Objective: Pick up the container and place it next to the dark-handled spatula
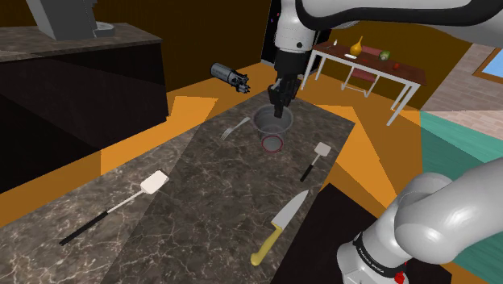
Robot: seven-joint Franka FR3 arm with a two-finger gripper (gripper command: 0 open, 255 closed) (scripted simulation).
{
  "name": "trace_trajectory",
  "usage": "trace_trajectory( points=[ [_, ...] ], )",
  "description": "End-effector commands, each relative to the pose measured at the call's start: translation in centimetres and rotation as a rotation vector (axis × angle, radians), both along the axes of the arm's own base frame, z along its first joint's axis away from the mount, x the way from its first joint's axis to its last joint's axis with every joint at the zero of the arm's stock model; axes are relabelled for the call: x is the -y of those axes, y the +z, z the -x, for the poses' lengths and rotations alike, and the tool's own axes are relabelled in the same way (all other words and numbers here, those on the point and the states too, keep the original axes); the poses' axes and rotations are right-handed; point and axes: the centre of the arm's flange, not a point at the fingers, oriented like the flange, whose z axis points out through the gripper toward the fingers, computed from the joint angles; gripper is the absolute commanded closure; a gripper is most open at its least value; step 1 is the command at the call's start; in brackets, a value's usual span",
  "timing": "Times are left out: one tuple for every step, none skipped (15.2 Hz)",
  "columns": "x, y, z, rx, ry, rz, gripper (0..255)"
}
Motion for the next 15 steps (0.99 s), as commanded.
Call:
trace_trajectory(
  points=[
    [-2.8,0.2,0.1,0.001,-0.001,0.000,255],
    [-4.1,0.2,0.0,0.001,-0.001,0.000,255],
    [-5.4,0.2,0.0,0.001,-0.001,0.000,255],
    [-6.7,0.2,0.0,0.001,-0.001,0.000,255],
    [-8.0,0.2,-0.1,0.001,-0.001,0.000,255],
    [-9.4,0.2,-0.1,0.001,-0.001,0.000,255],
    [-10.7,0.2,-0.1,0.001,-0.001,0.000,255],
    [-12.0,0.2,-0.1,0.001,-0.001,0.000,255],
    [-13.3,0.2,-0.2,0.001,-0.001,0.000,255],
    [-14.6,0.2,-0.2,0.001,-0.001,0.000,255],
    [-16.0,0.2,-0.2,0.001,-0.001,0.000,255],
    [-17.3,0.2,-0.3,0.001,-0.001,0.000,255],
    [-18.6,0.2,-0.3,0.001,-0.001,0.000,255],
    [-19.9,0.2,-0.3,0.001,-0.001,0.000,255],
    [-21.2,0.2,-0.3,0.001,-0.001,0.000,255]
  ],
)
